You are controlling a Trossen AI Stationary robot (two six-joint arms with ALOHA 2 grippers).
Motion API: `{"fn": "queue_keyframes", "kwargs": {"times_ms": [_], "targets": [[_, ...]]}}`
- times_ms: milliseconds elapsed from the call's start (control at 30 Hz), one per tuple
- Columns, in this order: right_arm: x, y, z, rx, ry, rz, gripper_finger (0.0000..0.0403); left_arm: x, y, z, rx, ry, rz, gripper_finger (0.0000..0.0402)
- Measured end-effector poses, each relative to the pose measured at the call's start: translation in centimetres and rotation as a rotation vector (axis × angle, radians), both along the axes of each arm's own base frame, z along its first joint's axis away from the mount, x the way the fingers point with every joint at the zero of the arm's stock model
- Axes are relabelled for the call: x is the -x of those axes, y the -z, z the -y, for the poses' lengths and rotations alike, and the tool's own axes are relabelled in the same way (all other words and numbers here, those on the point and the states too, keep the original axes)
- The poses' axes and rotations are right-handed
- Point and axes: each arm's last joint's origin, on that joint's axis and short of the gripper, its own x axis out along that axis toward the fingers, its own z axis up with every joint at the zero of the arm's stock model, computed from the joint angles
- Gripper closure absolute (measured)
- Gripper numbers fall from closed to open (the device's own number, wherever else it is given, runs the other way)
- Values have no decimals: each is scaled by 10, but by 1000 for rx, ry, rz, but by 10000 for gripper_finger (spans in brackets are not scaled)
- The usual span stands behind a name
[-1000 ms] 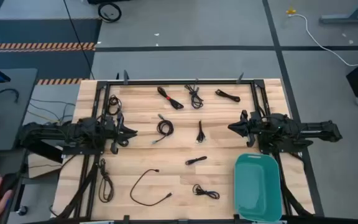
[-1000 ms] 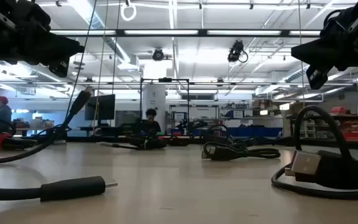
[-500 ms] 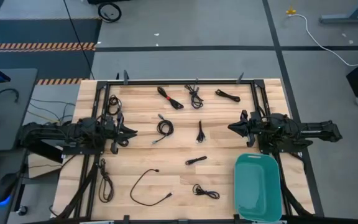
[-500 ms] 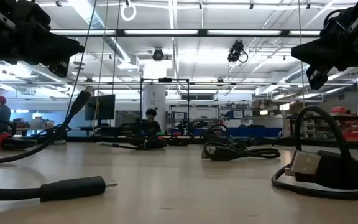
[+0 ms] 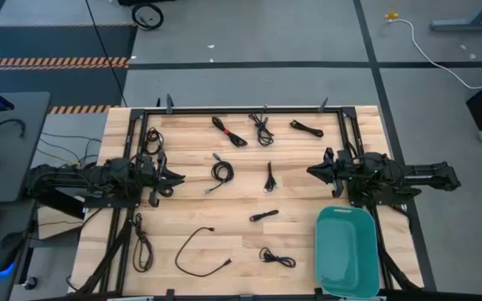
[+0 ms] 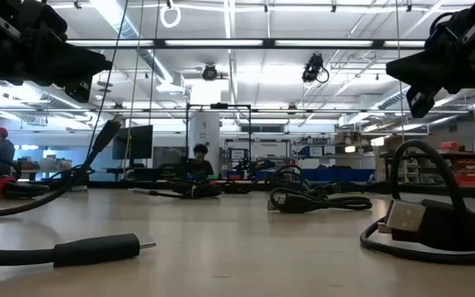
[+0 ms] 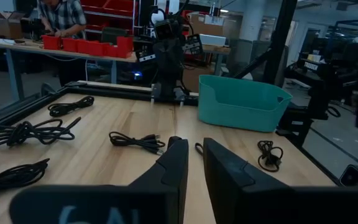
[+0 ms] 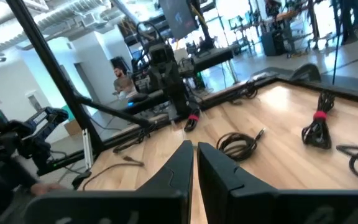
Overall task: Pick and place USB-C Cables
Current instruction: Put the black charger cable into the blue bin
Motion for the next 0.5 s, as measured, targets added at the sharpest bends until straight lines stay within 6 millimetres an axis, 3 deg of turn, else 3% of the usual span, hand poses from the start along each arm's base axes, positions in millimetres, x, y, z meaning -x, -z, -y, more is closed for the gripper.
{"fn": "queue_keyframes", "kwargs": {"times_ms": [67, 300, 500], "targets": [[1, -6, 0, -158, -7, 73, 374, 0, 0, 0, 0, 0, 0, 349], [7, -29, 5, -249, 136, 341, 374, 0, 0, 0, 0, 0, 0, 348], [2, -33, 6, -157, 213, 361, 374, 0, 0, 0, 0, 0, 1, 343]]}}
